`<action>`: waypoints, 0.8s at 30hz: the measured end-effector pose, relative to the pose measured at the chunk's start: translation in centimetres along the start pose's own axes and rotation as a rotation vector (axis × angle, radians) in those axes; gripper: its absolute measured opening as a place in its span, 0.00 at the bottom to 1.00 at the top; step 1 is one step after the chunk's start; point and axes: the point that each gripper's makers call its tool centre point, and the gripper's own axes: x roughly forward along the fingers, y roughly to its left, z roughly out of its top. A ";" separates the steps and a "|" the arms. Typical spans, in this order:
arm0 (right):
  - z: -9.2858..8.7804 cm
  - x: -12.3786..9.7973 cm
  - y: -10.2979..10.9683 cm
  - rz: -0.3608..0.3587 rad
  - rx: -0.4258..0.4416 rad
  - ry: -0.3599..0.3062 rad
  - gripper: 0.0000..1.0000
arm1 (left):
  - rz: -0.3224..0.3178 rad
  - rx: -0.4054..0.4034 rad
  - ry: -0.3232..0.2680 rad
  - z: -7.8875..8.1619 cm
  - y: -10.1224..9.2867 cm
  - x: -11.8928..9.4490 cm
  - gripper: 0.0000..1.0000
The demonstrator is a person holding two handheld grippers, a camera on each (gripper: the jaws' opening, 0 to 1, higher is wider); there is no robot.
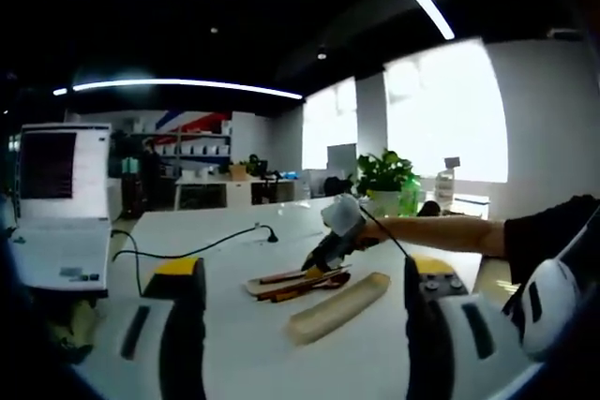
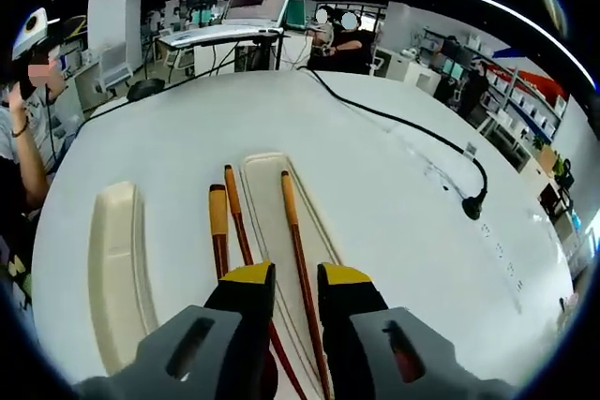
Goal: Arrange the utensils inside the cutlery case until each visible utensil rests in its matching compartment.
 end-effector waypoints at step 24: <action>-0.9 0.5 -0.1 -0.003 -0.068 -0.011 0.03 | -0.009 -0.029 0.036 -1.0 0.1 0.5 0.90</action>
